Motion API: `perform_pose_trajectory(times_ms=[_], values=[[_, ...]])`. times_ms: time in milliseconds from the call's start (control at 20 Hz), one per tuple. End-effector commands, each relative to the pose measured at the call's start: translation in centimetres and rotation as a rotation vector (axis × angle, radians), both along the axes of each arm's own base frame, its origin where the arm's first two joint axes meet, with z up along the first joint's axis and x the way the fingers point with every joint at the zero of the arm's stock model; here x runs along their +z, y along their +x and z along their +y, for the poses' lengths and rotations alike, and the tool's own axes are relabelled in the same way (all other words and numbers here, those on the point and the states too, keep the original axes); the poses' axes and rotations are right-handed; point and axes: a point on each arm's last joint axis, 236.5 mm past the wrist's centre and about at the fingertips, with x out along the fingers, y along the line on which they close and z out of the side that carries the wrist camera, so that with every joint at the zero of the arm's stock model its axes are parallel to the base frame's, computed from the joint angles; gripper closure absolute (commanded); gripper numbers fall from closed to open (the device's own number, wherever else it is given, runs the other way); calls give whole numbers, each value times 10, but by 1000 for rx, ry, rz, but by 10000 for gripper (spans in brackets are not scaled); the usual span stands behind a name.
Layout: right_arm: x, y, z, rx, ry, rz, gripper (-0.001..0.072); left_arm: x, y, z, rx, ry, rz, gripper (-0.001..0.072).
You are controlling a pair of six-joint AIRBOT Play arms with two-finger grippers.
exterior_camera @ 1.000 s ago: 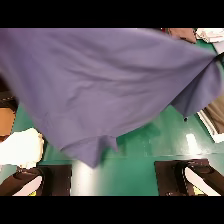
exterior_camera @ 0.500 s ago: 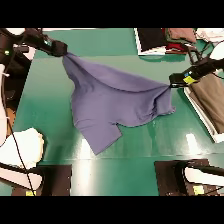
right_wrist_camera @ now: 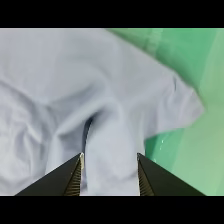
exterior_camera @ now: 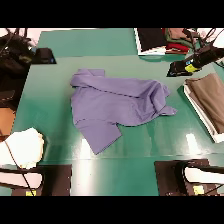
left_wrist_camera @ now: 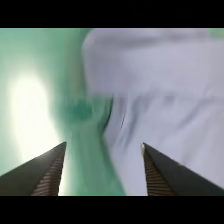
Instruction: Fold the shirts.
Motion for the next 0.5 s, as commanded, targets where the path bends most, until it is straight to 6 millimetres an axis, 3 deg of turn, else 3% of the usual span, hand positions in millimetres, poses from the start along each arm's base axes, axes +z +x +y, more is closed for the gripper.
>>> perform_pose_trajectory(times_ms=[0,250,350,450], values=[[5,-27,3,7,1,-12,327,-51,-70,7,38,-21,157,162],[-2,-48,2,-15,3,-62,327,-159,-173,-28,78,-132,352,162],[-3,-52,6,-16,22,-63,327,-184,-190,-49,80,-179,383,162],[-1,-52,14,-12,57,-63,327,-195,-194,-71,78,-227,367,162]])
